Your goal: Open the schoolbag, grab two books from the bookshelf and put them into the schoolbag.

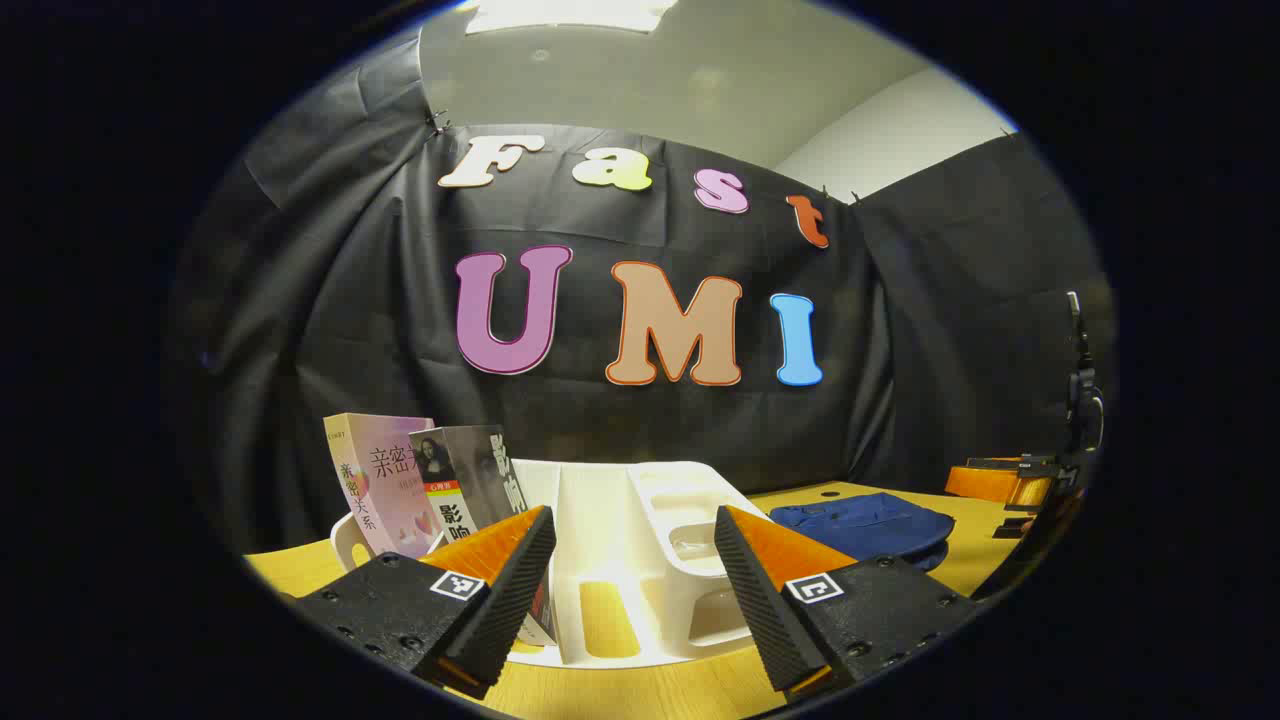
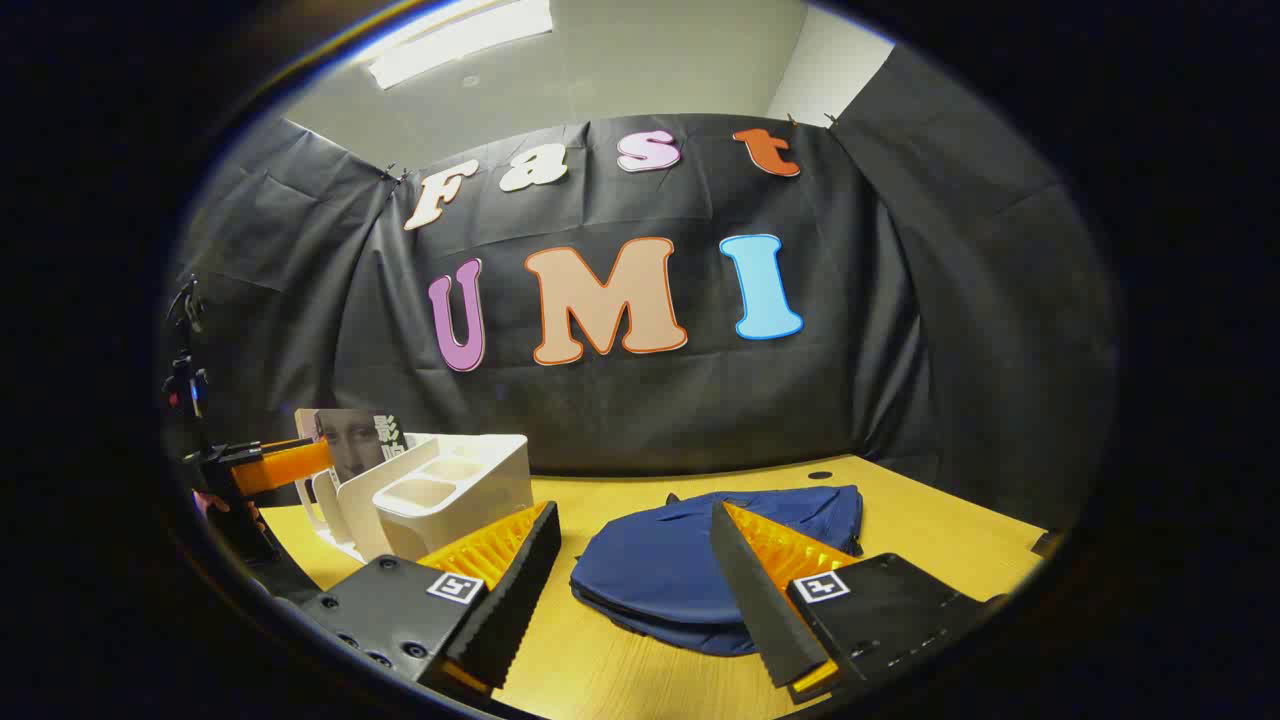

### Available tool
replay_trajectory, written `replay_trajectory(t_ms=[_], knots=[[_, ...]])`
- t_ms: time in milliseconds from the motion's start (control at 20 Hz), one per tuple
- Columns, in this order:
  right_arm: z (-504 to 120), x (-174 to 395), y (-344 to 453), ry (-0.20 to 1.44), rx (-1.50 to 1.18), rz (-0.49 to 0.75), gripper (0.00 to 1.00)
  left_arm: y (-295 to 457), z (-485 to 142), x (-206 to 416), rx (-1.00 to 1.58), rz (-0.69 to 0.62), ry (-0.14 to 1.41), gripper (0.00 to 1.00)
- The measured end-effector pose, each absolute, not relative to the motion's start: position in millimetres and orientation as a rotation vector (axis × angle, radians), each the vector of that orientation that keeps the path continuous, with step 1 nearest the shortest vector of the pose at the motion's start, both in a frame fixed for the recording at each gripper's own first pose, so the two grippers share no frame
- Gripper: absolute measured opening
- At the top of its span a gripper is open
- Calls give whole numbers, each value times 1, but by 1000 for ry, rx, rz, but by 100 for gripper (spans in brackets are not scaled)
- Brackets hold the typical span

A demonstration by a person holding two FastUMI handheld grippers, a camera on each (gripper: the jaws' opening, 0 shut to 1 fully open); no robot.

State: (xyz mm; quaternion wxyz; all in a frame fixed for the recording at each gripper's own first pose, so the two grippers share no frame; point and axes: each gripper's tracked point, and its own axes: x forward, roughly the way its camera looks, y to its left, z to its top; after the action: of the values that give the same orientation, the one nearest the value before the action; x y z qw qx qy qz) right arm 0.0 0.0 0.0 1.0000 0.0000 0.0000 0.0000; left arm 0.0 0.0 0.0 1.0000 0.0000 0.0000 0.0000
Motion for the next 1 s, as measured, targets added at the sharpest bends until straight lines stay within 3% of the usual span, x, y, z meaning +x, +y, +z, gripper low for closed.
replay_trajectory(t_ms=[1000], knots=[[-5, 3, -7, 19, -45, -18, 96, -3, -7, 0, -9, 6, 34, 93]])
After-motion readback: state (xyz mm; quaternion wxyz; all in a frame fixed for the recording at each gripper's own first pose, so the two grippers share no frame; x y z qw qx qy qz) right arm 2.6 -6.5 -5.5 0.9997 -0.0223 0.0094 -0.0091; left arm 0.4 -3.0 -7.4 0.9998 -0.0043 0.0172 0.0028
